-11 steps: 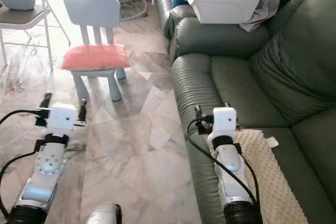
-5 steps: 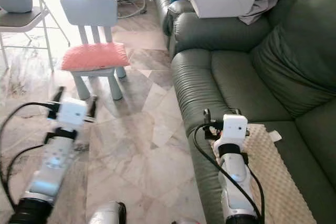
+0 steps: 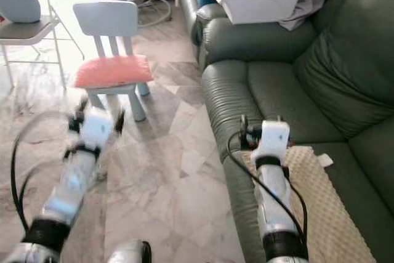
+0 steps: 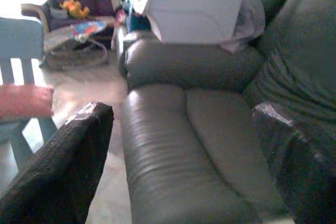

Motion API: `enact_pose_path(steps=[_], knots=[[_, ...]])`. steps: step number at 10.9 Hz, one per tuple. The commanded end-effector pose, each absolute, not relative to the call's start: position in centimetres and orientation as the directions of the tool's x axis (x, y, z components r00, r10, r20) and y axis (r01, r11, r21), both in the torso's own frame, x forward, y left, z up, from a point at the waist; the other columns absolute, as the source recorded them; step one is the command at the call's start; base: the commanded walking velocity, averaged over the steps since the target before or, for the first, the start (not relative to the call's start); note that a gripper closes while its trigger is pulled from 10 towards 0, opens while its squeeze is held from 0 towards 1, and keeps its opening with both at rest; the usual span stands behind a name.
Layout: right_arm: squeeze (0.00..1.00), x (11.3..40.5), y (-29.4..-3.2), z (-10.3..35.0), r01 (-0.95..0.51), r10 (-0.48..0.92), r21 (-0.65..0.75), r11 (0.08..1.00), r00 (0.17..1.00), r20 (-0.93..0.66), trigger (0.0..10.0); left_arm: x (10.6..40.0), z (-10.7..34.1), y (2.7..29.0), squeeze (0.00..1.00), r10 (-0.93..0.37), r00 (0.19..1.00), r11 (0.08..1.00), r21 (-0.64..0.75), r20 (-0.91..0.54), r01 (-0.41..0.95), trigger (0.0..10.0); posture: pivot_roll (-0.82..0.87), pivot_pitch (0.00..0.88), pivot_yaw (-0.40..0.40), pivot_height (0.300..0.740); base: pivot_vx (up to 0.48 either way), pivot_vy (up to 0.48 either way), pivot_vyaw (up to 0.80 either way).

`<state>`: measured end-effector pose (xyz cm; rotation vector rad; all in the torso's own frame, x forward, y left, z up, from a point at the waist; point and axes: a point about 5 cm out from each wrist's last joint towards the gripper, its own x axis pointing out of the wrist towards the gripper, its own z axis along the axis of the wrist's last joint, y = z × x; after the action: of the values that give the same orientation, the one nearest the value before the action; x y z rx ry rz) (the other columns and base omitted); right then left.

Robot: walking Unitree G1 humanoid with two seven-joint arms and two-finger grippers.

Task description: Move the pillow to the sofa

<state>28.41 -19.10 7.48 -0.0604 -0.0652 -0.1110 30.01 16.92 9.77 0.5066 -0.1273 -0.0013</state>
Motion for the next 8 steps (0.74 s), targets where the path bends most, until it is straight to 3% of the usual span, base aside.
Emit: enact_pose_path(steps=[1, 3, 8], knots=[[0.0, 28.2, -19.6, 7.0, 0.124, -0.121, -0.068, 0.99, 0.991, 0.055, 10.0, 29.8, 9.2, 17.6, 0.0, -0.017, 0.995, 0.871, 0.49, 0.102, -0.036, 10.0, 0.01, 0.0, 0.025, 0.74, 0.0, 0.0, 0.0], [0.0, 28.3, -19.9, 6.8, 0.126, -0.122, -0.077, 0.989, 0.991, 0.058, 10.0, 30.4, 8.8, 17.6, 0.0, 0.027, 0.995, 0.887, 0.457, 0.096, -0.068, 10.0, 0.0, 0.0, 0.014, 0.74, 0.0, 0.0, 0.0], [0.0, 28.2, -18.6, 6.9, 0.011, -0.003, -0.119, 0.993, 0.998, 0.07, 10.0, 29.2, 7.9, 18.5, 0.0, 0.116, 0.991, 0.884, 0.447, 0.07, -0.135, 10.0, 0.02, 0.0, -0.028, 0.74, 0.0, 0.478, 0.08]])
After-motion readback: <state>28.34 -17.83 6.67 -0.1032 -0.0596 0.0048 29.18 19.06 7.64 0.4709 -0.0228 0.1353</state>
